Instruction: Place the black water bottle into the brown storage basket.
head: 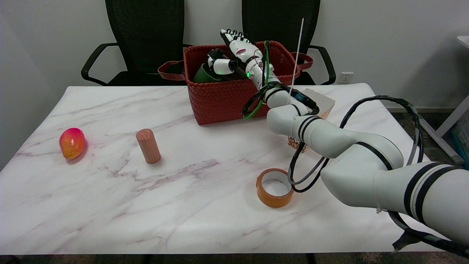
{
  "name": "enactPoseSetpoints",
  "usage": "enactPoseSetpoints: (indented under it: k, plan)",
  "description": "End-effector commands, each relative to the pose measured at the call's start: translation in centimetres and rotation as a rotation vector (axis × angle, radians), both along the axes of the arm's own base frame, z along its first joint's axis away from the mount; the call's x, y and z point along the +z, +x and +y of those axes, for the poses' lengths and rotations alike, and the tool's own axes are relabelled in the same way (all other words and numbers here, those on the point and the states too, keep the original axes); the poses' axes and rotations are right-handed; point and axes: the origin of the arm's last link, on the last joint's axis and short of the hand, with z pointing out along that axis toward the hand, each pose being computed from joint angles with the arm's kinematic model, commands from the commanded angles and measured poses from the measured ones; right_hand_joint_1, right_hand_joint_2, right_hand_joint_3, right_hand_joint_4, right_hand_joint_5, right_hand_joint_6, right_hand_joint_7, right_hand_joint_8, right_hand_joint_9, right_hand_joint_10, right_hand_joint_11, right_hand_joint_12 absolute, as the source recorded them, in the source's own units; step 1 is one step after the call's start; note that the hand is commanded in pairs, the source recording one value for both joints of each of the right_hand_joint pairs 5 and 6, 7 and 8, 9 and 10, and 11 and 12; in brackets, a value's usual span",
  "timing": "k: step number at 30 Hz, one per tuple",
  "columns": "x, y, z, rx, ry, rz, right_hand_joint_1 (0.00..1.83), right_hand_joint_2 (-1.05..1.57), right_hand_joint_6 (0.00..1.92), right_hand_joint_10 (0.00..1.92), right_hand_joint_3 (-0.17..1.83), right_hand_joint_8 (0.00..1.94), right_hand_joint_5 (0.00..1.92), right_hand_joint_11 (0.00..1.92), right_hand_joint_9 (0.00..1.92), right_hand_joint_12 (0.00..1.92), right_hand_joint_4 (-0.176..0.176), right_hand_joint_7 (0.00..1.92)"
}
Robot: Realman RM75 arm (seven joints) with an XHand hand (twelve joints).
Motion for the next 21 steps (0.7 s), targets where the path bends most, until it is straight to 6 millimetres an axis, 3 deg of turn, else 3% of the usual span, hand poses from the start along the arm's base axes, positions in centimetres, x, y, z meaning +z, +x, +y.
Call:
enactPoseSetpoints:
  k: [1,4,7,9,14,17,19,21]
  plan:
    - [2.3,1.3,0.8,0.064,-0.021,-0.135,0.32,0.8,0.0,0.0,0.86,0.0,0.0,0.0,0.0,0.0,0.0,0.0]
    - [4.2,2.8,1.4,0.118,-0.03,-0.173,0.33,0.77,0.0,0.0,0.75,0.0,0.0,0.0,0.0,0.0,0.0,0.0]
    - [7.4,3.9,2.6,0.158,-0.062,-0.217,0.35,0.74,0.0,0.0,0.7,0.0,0.0,0.0,0.0,0.0,0.0,0.0]
    - [8.4,5.9,3.4,0.217,-0.048,-0.262,0.39,0.71,0.0,0.0,0.59,0.0,0.0,0.0,0.0,0.0,0.0,0.0]
    - [12.7,8.6,7.3,0.332,-0.07,-0.345,0.4,0.71,0.0,0.0,0.54,0.0,0.0,0.0,0.0,0.0,0.0,0.0]
    - [14.3,8.8,9.4,0.361,-0.103,-0.337,0.41,0.71,0.0,0.0,0.52,0.0,0.0,0.0,0.0,0.0,0.0,0.0]
    - [15.1,9.3,10.7,0.39,-0.12,-0.353,0.46,0.72,0.0,0.0,0.35,0.0,0.0,0.11,0.0,0.11,0.0,0.0]
    - [15.8,9.3,12.0,0.406,-0.135,-0.369,0.46,0.72,0.0,0.0,0.34,0.0,0.0,0.12,0.0,0.12,0.0,0.0]
